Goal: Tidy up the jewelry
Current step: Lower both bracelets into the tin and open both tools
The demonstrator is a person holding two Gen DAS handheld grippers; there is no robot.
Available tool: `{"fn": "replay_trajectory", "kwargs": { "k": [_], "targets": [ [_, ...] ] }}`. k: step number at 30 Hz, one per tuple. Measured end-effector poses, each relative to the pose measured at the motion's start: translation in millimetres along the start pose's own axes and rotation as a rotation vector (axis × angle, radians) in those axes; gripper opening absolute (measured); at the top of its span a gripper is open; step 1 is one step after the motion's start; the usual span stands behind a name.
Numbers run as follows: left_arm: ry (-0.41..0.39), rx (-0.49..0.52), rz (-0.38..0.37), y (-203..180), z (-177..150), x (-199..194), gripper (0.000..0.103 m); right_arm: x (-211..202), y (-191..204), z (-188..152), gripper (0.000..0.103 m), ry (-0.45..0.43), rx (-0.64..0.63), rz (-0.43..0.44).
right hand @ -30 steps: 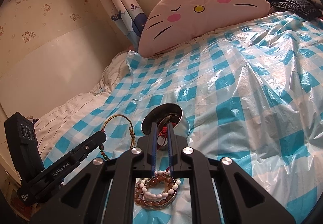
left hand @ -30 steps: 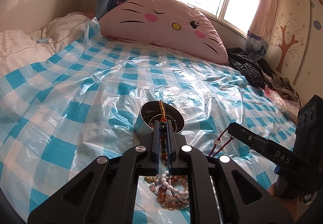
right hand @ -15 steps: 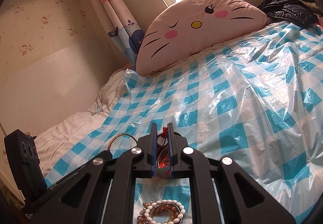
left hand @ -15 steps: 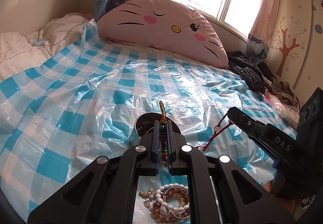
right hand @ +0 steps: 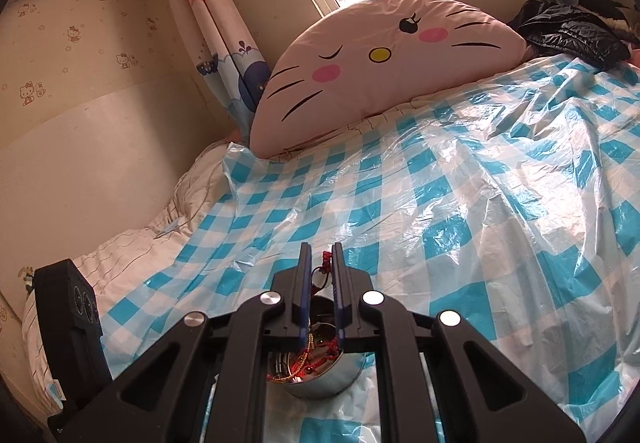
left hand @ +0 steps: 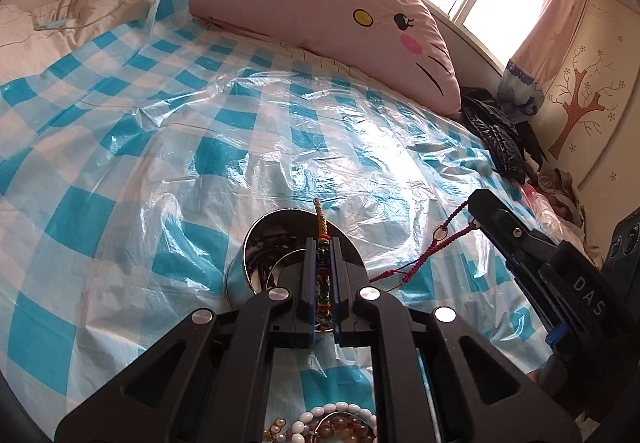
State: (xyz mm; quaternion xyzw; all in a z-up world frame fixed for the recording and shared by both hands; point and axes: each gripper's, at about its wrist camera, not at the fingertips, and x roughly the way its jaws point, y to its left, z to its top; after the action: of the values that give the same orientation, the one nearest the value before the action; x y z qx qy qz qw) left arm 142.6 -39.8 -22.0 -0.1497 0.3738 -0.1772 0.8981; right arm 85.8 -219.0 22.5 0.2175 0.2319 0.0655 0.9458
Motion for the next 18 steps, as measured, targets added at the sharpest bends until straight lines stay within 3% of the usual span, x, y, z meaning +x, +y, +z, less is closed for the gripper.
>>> {"fn": "replay_trajectory", "kwargs": {
  "k": [4, 5, 8, 10, 15, 16, 18],
  "targets": [
    [0.089, -0.029, 0.049, 8.4, -2.9, 20.9, 0.007, 8.9, -1.1, -1.4, 0.011, 0.021, -0.002, 0.001],
    [0.091, -0.036, 0.065, 10.8, -3.3, 20.8, 0.012, 11.2, 0.4, -1.7, 0.011, 0.027, -0.007, 0.003],
    [0.035, -0.058, 0.086, 16.3, 0.0, 7.5, 0.037, 19.6, 5.1, -3.2, 0.011, 0.047, -0.015, 0.021],
    [-0.028, -0.041, 0.144, 17.0, 2.8, -5.1, 0.052, 25.7, 8.8, -4.3, 0.011, 0.061, -0.018, 0.035],
    [-0.158, -0.133, 0.234, 36.9, 10.0, -32.8, 0.064, 46.2, 18.2, -8.1, 0.011, 0.118, -0.014, 0.092],
    [-0.173, -0.158, 0.246, 42.1, 11.0, -36.9, 0.065, 55.0, 19.6, -10.4, 0.014, 0.155, -0.007, 0.12],
    [-0.191, -0.196, 0.258, 51.6, 13.3, -42.1, 0.066, 74.9, 21.3, -18.6, 0.044, 0.242, -0.015, 0.106]
  ]
}}
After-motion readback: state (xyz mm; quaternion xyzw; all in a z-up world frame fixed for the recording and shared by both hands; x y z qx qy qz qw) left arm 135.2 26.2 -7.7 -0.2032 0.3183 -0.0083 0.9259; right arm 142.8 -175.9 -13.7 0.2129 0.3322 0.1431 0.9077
